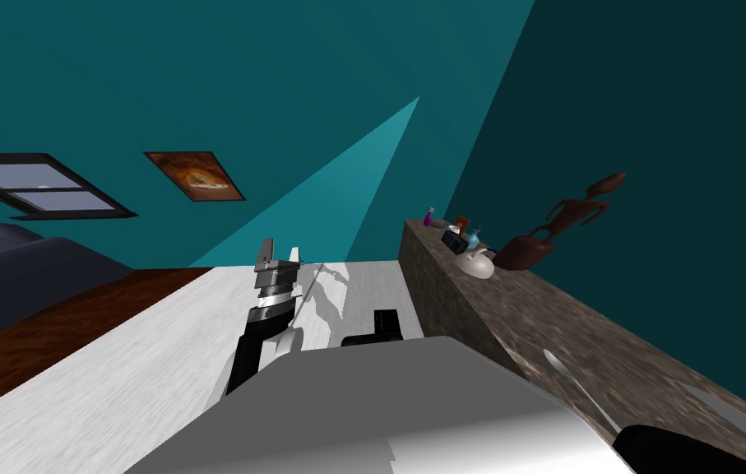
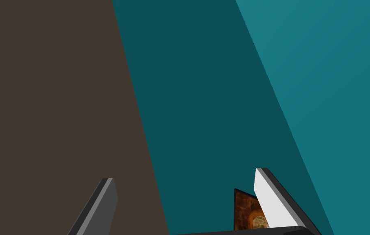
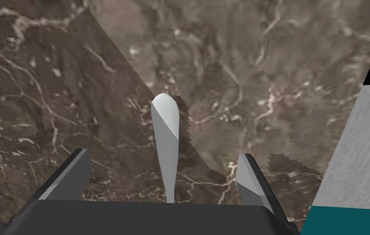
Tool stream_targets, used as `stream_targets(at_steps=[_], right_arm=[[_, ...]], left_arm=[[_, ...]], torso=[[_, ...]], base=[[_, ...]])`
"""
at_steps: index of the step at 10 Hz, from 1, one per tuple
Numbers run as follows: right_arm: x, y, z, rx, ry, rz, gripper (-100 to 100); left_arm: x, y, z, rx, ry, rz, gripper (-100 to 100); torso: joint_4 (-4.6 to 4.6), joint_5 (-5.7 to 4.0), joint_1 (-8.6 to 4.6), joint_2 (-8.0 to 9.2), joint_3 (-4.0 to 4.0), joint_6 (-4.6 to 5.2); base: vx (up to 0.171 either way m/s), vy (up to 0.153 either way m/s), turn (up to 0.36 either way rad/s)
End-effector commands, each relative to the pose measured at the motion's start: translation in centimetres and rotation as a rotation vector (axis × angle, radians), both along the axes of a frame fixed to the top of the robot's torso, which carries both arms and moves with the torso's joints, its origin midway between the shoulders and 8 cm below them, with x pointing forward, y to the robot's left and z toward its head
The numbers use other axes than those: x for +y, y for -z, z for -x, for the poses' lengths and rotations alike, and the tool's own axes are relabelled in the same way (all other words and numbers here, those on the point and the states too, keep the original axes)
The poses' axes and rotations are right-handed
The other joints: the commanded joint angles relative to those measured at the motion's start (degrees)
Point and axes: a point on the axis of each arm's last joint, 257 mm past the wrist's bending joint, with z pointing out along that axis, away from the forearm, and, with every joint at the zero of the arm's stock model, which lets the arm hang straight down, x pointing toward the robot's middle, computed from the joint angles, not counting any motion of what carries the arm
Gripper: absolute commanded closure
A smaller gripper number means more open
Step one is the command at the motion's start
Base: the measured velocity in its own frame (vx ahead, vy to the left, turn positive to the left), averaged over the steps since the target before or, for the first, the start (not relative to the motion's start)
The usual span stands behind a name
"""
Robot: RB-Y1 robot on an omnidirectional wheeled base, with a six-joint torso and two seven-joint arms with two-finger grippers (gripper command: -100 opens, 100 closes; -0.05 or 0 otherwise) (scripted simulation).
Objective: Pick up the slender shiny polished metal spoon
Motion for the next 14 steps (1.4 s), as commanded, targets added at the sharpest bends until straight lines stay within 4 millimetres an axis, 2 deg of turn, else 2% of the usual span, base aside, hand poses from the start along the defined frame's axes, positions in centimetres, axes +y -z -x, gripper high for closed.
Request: stream_targets(at_steps=[1, 14], right_arm=[[0.0, 0.0, 0.0, 0.0, 0.0, 0.0, -100], [0.1, 0.0, 1.1, 0.044, -0.024, 0.003, -100]], left_arm=[[0.0, 0.0, 0.0, 0.0, 0.0, 0.0, 0], [0.0, 0.0, 0.0, 0.0, 0.0, 0.0, 0]], torso=[[0.0, 0.0, 0.0, 0.0, 0.0, 0.0], [0.0, 0.01, 0.06, -0.02, -0.01, 0.02]], base=[[0.007, -0.008, 0.02], [0.012, -0.002, 0.004]])
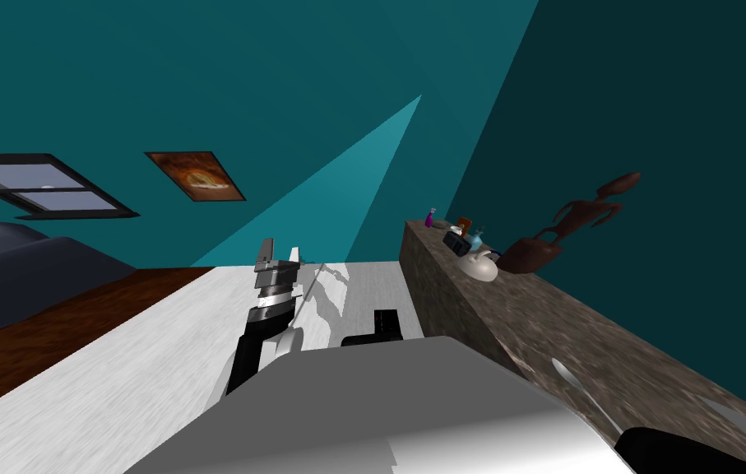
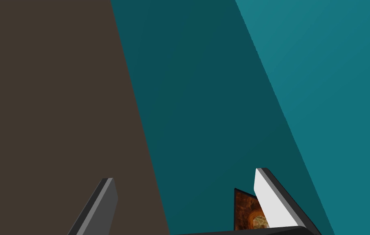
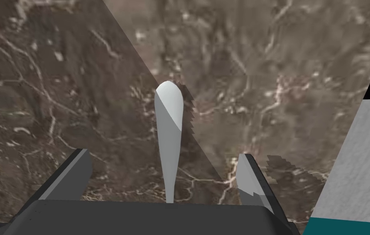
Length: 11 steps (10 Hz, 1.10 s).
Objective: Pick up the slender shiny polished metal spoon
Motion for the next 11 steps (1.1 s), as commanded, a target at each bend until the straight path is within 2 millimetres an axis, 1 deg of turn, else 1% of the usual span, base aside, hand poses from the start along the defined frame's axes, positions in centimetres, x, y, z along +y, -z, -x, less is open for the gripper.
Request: stream_targets(at_steps=[1, 7, 8, 9, 10, 11], right_arm=[[0.0, 0.0, 0.1, 0.004, -0.002, 0.0, -100], [0.0, 0.0, 0.3, 0.011, -0.006, 0.001, -100], [0.0, 0.0, 0.3, 0.011, -0.006, 0.001, 0], [0.3, 0.5, 2.0, 0.029, -0.02, -0.022, -100], [-0.1, 0.6, 1.9, 0.026, -0.02, -0.027, -100], [-1.4, 0.3, 1.0, 0.01, -0.022, -0.002, -100]], left_arm=[[0.0, 0.0, 0.0, 0.0, 0.0, 0.0, 0], [0.0, 0.0, 0.0, 0.0, 0.0, 0.0, 0], [0.0, 0.0, 0.0, 0.0, 0.0, 0.0, 0], [0.0, 0.0, 0.0, 0.0, 0.0, 0.0, 0], [0.0, 0.0, 0.0, 0.0, 0.0, 0.0, 0], [0.0, 0.0, 0.0, 0.0, 0.0, 0.0, 0]], torso=[[0.0, 0.0, 0.0, 0.0, 0.0, 0.0], [0.0, 0.0, 0.01, 0.01, 0.01, 0.01], [0.01, 0.0, 0.02, 0.04, 0.02, 0.01], [0.01, 0.0, 0.02, 0.05, 0.03, 0.01], [0.03, 0.0, 0.09, 0.09, 0.06, 0.05], [0.03, 0.03, 0.16, 0.1, 0.06, 0.02]], base=[[0.004, -0.011, 0.03], [0.008, -0.004, 0.007], [0.0, 0.0, 0.0], [-0.004, 0.025, -0.047], [-0.007, 0.044, -0.022], [-0.003, 0.027, 0.006]])
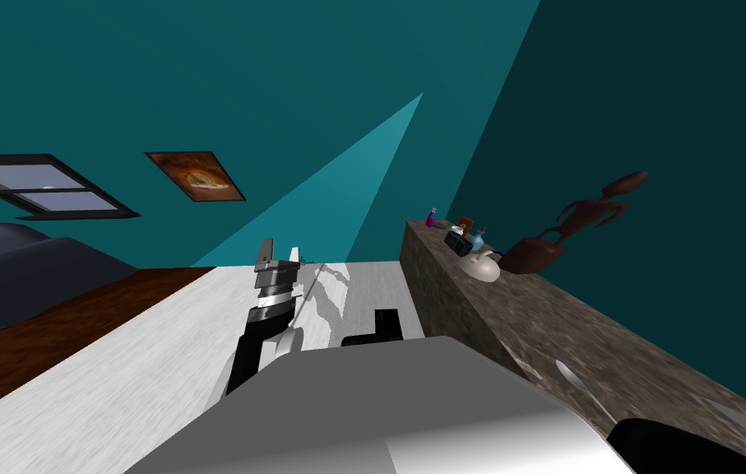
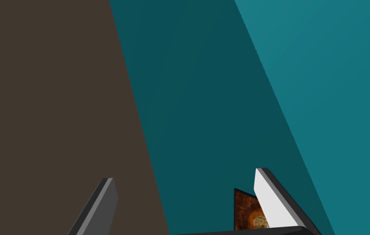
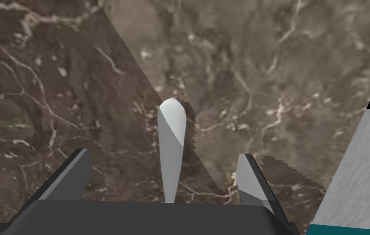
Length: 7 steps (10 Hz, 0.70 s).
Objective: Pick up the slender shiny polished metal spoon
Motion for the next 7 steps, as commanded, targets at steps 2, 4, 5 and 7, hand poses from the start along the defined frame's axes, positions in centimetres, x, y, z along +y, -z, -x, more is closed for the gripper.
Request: stream_targets(at_steps=[2, 4, 5, 7], right_arm=[[-0.6, 0.6, 0.9, 0.009, -0.016, -0.008, -100], [-2.6, 0.2, -0.4, -0.015, -0.016, 0.02, -100], [-3.8, 0.0, -1.4, -0.034, -0.017, 0.044, -100], [-3.3, 1.0, 0.4, -0.005, -0.029, 0.016, -100]], left_arm=[[0.0, 0.0, 0.0, 0.0, 0.0, 0.0, 0], [0.0, 0.0, 0.0, 0.0, 0.0, 0.0, 0], [0.0, 0.0, 0.0, 0.0, 0.0, 0.0, 0], [0.0, 0.0, 0.0, 0.0, 0.0, 0.0, 0]], torso=[[-0.01, -0.02, -0.07, -0.03, -0.02, -0.01], [0.0, 0.0, 0.03, 0.01, 0.0, 0.02], [0.0, 0.0, -0.01, -0.01, -0.01, 0.0], [-0.01, -0.02, -0.12, -0.03, -0.02, 0.0]], base=[[0.0, 0.019, -0.01], [-0.003, 0.031, -0.018], [-0.003, 0.006, 0.005], [-0.006, 0.013, -0.015]])
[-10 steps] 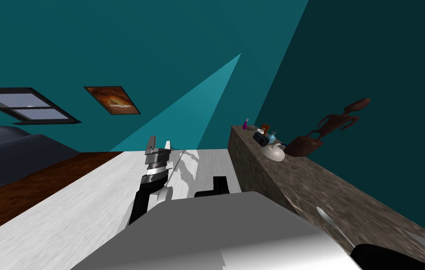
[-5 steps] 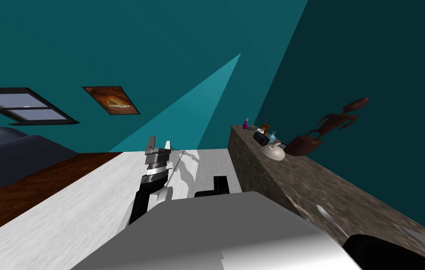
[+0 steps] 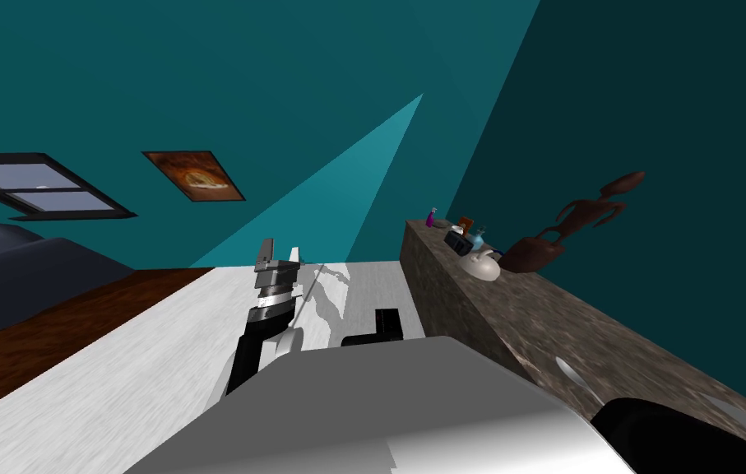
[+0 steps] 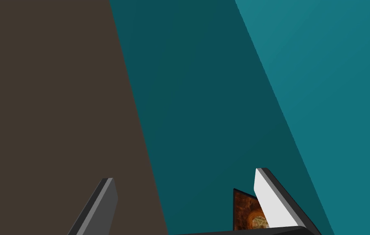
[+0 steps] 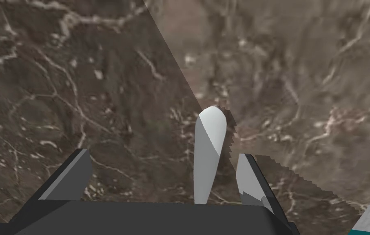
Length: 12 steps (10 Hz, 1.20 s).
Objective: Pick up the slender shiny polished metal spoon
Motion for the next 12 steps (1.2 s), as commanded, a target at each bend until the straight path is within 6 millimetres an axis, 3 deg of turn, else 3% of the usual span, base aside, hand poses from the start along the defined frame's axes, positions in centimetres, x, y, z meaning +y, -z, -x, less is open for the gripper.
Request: stream_targets(at_steps=[1, 2, 3, 4, 6, 7, 8, 9, 12], right_arm=[[-0.2, 0.1, -0.4, -0.008, -0.012, -0.017, -100], [-1.5, -0.2, -1.5, -0.029, -0.011, 0.011, -100], [-2.6, -0.8, -1.1, -0.022, 0.0, 0.037, -100], [-1.1, 0.7, 0.5, 0.008, -0.019, -0.016, -100], [-3.3, 0.1, -1.8, -0.032, -0.015, 0.023, -100], [-4.1, -0.4, -1.1, -0.023, -0.005, 0.043, -100], [-2.1, 1.2, 0.7, 0.013, -0.025, -0.016, -100], [-2.3, 1.2, 0.9, 0.02, -0.022, -0.023, -100], [-5.2, 0.1, -1.3, -0.021, -0.008, 0.041, -100]], left_arm=[[0.0, 0.0, 0.0, 0.0, 0.0, 0.0, 0], [0.0, 0.0, 0.0, 0.0, 0.0, 0.0, 0], [0.0, 0.0, 0.0, 0.0, 0.0, 0.0, 0], [0.0, 0.0, 0.0, 0.0, 0.0, 0.0, 0], [0.0, 0.0, 0.0, 0.0, 0.0, 0.0, 0], [0.0, 0.0, 0.0, 0.0, 0.0, 0.0, 0], [0.0, 0.0, 0.0, 0.0, 0.0, 0.0, 0], [0.0, 0.0, 0.0, 0.0, 0.0, 0.0, 0], [0.0, 0.0, 0.0, 0.0, 0.0, 0.0, 0]], torso=[[0.0, 0.0, 0.0, 0.0, 0.0, 0.0], [0.0, 0.03, 0.06, -0.02, -0.01, -0.03], [-0.02, 0.03, 0.01, -0.06, -0.04, -0.05], [-0.02, 0.02, -0.04, -0.07, -0.04, -0.03], [-0.01, 0.04, 0.06, -0.03, -0.02, -0.03], [-0.01, 0.03, 0.01, -0.04, -0.03, -0.04], [-0.02, 0.06, -0.05, -0.05, -0.03, -0.03], [-0.01, 0.04, 0.0, -0.02, -0.01, 0.01], [-0.02, 0.01, -0.08, -0.03, -0.02, -0.02]], base=[[-0.005, 0.041, -0.035], [0.003, 0.024, -0.003], [0.003, 0.007, 0.011], [-0.002, 0.029, -0.029], [-0.006, 0.03, -0.018], [0.0, 0.007, 0.01], [-0.001, 0.028, -0.027], [0.0, 0.038, -0.031], [-0.003, 0.009, 0.0]])
